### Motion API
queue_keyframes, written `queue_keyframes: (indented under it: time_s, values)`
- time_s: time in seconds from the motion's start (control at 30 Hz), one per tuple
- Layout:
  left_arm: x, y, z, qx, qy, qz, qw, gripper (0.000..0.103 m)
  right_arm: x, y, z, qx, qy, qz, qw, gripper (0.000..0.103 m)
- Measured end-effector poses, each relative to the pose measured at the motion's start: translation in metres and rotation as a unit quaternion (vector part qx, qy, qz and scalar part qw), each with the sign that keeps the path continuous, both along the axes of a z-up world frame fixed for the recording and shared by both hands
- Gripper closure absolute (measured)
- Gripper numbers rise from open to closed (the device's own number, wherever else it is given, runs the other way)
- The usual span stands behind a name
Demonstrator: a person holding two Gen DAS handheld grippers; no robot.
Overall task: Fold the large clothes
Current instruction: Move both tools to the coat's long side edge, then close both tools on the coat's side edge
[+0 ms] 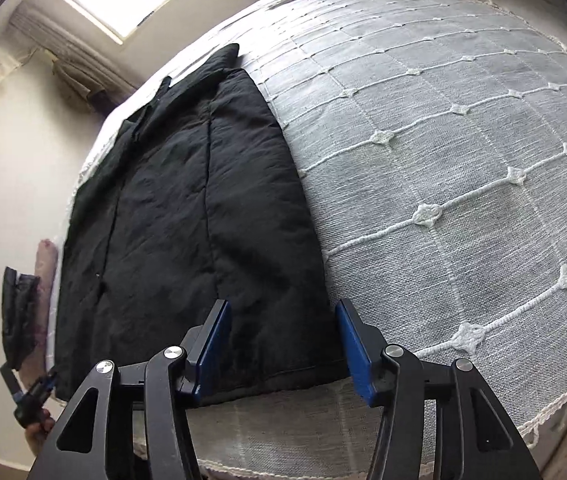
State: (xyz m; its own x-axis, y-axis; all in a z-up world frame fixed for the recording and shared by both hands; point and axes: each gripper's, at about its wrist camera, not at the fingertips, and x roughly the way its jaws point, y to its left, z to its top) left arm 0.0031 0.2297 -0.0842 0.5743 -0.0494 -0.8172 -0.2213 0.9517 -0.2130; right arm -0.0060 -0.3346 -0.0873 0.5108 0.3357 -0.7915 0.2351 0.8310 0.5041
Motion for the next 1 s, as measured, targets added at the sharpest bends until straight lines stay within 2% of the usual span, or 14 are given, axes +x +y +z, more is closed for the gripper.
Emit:
queue_keyframes:
  time_s: [0.07,0.17,0.3,0.37,0.4,0.47,0.57,0.73,0.83,0.9,0.97,1.0]
  values:
    - [0.0,0.003,-0.001,-0.01,0.004,0.004,0.9999,0.054,0.002,0.003,-0.001,0.002,0.003,0.008,1.0,0.049]
    - [-0.004,0.014,-0.004,-0.045,0.005,0.02,0.9988,0.054,0.004,0.007,-0.002,0.008,-0.001,0.018,1.0,0.049]
    - [-0.008,0.017,-0.004,-0.081,0.0,0.016,0.9966,0.054,0.001,0.004,0.002,0.044,-0.02,0.018,0.999,0.049]
    - [-0.009,0.009,-0.005,-0.065,0.001,0.012,0.9978,0.054,0.0,0.002,0.002,0.048,-0.021,0.019,0.998,0.048]
    - [-0.008,0.004,-0.005,-0.046,0.003,0.009,0.9989,0.054,0.0,0.002,0.001,0.043,-0.017,0.019,0.999,0.048]
    - [-0.007,-0.001,-0.006,-0.032,0.007,0.01,0.9994,0.054,0.002,0.003,-0.002,0.025,-0.002,0.017,1.0,0.048]
    - [-0.003,0.001,-0.008,-0.038,0.011,0.023,0.999,0.054,0.005,0.005,-0.007,0.001,0.016,0.014,1.0,0.048]
    - [0.0,0.002,-0.014,-0.038,0.017,0.034,0.9986,0.051,0.011,0.011,-0.009,-0.016,0.022,0.021,0.999,0.047]
    - [0.003,0.009,-0.016,-0.06,0.016,0.042,0.9972,0.051,0.014,0.018,-0.011,-0.04,0.03,0.025,0.998,0.047]
    - [0.001,0.015,-0.016,-0.072,0.013,0.054,0.9959,0.055,0.015,0.019,-0.011,-0.045,0.032,0.023,0.998,0.047]
    - [-0.001,0.019,-0.016,-0.071,0.013,0.066,0.9952,0.07,0.015,0.019,-0.01,-0.044,0.033,0.015,0.998,0.049]
    - [-0.002,0.02,-0.016,-0.077,0.012,0.066,0.9948,0.071,0.014,0.019,-0.009,-0.046,0.03,0.013,0.998,0.063]
